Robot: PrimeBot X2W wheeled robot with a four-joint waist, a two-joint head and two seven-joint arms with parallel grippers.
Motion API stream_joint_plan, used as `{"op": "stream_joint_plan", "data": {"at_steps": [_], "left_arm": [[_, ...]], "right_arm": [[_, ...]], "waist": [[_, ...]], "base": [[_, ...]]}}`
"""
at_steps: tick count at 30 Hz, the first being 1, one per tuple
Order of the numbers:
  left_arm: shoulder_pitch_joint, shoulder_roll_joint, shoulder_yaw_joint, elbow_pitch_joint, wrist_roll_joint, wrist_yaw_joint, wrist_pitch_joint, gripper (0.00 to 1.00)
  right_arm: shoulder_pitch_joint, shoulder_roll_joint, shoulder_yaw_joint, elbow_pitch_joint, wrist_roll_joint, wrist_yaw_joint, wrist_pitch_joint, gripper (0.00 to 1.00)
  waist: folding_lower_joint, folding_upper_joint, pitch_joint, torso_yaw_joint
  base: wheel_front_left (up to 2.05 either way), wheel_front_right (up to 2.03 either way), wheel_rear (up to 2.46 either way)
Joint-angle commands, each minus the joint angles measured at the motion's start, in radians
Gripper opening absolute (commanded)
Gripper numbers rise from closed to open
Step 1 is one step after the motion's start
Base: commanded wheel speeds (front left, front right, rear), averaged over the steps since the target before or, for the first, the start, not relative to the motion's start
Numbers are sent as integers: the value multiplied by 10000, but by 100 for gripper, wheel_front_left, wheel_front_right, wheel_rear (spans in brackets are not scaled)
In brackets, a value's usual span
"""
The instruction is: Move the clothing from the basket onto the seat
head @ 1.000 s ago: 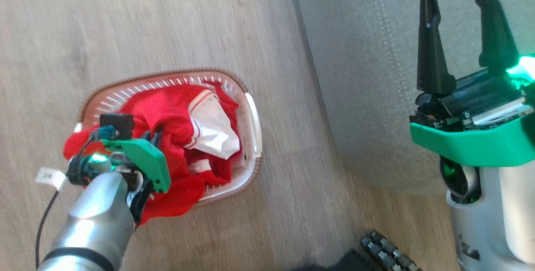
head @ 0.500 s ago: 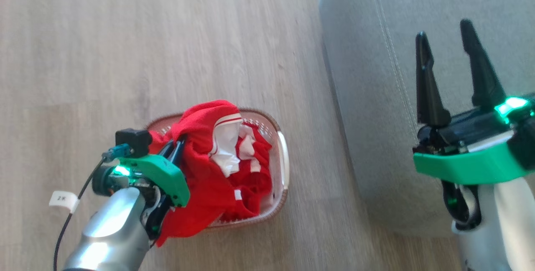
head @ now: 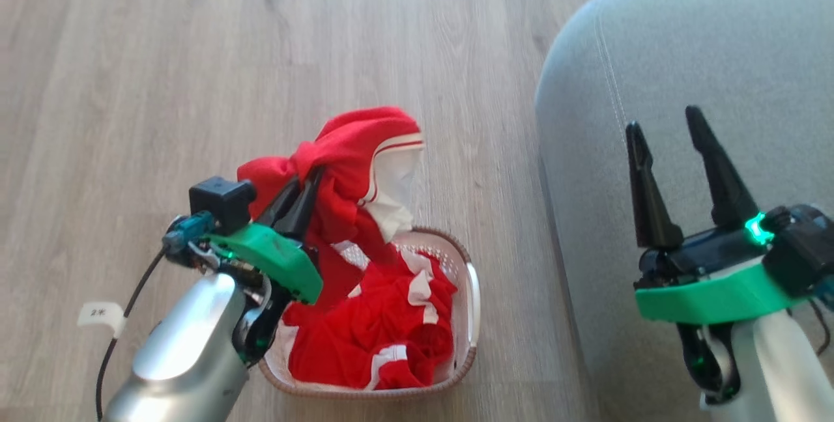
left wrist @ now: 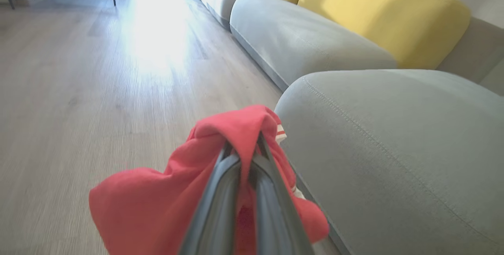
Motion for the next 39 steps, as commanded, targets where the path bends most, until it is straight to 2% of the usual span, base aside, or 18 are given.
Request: {"op": "stream_joint_plan", "data": {"at_steps": [1,2,7,18,30,39], "left_arm": [[-291,373,404,-799,78,104,-134,0],[-291,373,404,-799,78,104,-134,0],[-514,603,319,-2606,215,387,469,0],[-1427,812,391,-4620,256,721,1517,0],[-1624,872,472,-4983,150,867,1682,0],[-1699,785,344,-4767,73,781,1662,0]], "right_arm": [[-11,-114,216,-250,110,-2,-63,100],[-11,-114,216,-250,110,-2,-63,100],[369,-198,518,1,330,-2,-63,100],[784,-195,1179,372,563,-2,-63,100],[627,-485,2004,491,826,-2,-63,100],[-445,-1075,3747,819,909,-2,-63,100]], "waist": [[1,-1,-334,188],[1,-1,-334,188],[1,-1,-794,409],[1,-1,-1201,576],[1,-1,-1039,377],[1,-1,-819,472]], "base": [[0,0,0],[0,0,0],[0,0,0],[0,0,0],[0,0,0],[0,0,0]]}}
